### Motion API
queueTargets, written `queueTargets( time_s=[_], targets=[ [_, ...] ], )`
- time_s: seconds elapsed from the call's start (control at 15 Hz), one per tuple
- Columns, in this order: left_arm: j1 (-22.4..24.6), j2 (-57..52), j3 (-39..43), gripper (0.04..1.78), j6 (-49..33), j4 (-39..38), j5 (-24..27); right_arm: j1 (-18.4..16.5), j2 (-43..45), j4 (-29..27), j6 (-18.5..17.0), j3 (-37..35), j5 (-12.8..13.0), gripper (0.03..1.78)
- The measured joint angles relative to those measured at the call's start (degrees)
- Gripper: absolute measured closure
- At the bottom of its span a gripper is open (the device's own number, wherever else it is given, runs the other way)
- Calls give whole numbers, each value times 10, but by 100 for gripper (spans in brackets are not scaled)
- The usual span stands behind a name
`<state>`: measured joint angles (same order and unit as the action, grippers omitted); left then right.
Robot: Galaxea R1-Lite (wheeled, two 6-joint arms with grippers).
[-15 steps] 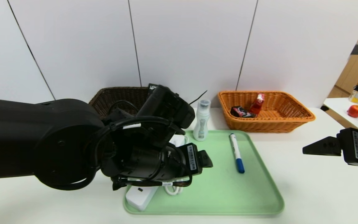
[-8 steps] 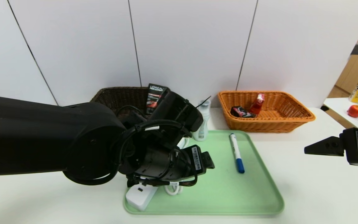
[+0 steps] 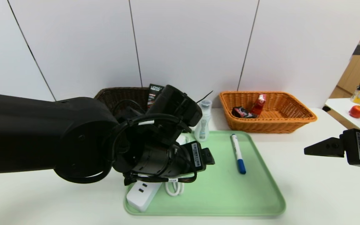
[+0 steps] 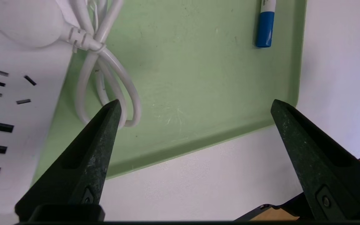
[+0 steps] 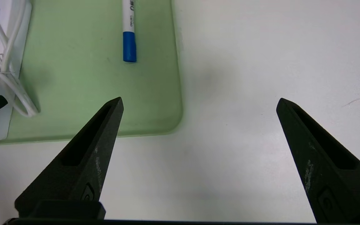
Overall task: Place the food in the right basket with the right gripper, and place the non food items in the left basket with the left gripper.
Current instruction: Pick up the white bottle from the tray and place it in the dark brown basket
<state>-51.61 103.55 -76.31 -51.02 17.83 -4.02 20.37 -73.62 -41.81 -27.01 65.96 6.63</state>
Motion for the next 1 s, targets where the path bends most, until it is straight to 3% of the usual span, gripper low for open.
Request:
queueTargets(
  time_s=[0.27, 0.53, 1.0],
  targets=[
    [-12, -15, -17, 13, 92, 33, -110, 11, -5, 74, -4, -1, 0, 12],
    [-17, 15, -23, 13, 201, -60, -197, 21, -12, 102, -5, -1, -1, 12],
    [-17, 109, -55, 13, 233, -146, -242, 21, -16, 102, -5, -11, -2, 11]
  ],
)
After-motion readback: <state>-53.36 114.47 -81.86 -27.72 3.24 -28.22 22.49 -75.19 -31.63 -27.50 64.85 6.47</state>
